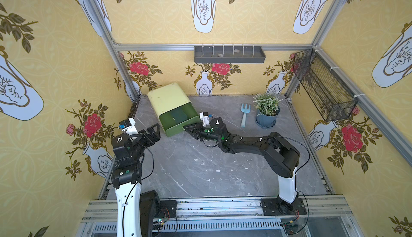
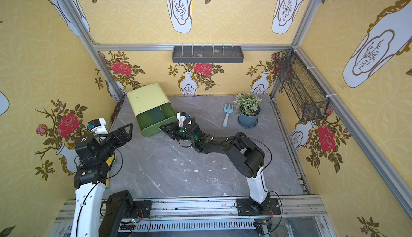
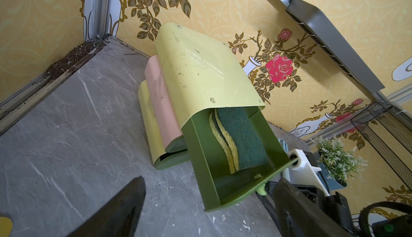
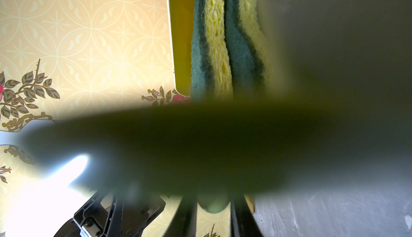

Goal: Take the sponge out of the drawer
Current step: Open the drawer in the storage box.

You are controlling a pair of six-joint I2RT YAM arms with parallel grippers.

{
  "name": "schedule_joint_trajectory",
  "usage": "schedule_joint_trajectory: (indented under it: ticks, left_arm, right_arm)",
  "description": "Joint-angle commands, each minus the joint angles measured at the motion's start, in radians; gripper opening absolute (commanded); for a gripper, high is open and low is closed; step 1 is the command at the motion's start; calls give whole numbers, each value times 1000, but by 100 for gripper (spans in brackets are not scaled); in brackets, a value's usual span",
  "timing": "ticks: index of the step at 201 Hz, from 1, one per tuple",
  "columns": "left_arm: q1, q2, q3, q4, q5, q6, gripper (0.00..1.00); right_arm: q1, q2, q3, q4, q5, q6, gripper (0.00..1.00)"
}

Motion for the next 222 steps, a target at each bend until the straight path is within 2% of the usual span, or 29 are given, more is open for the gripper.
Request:
schedule_joint_trajectory:
  ticks: [1, 14, 27, 55, 73, 222]
  left_arm:
    - [1, 1, -8, 30, 7, 11, 95]
    - [1, 1, -8, 30, 6, 11, 95]
    - [1, 1, -8, 30, 8, 12, 94]
    - [0, 2, -10, 30, 8, 12, 95]
    - [0, 4, -9, 32, 9, 12, 95]
    - [0, 5, -10, 32, 9, 12, 95]
  right_arm:
    - [7, -10, -2, 81, -20, -1, 22]
    - [6, -10, -2, 80, -19, -1, 23]
    - [6, -10, -3, 80, -19, -1, 29]
    - [6, -7, -6, 80, -16, 0, 31]
    - [6, -6, -9, 84, -17, 3, 37]
    - [7, -30, -32, 60, -3, -13, 71]
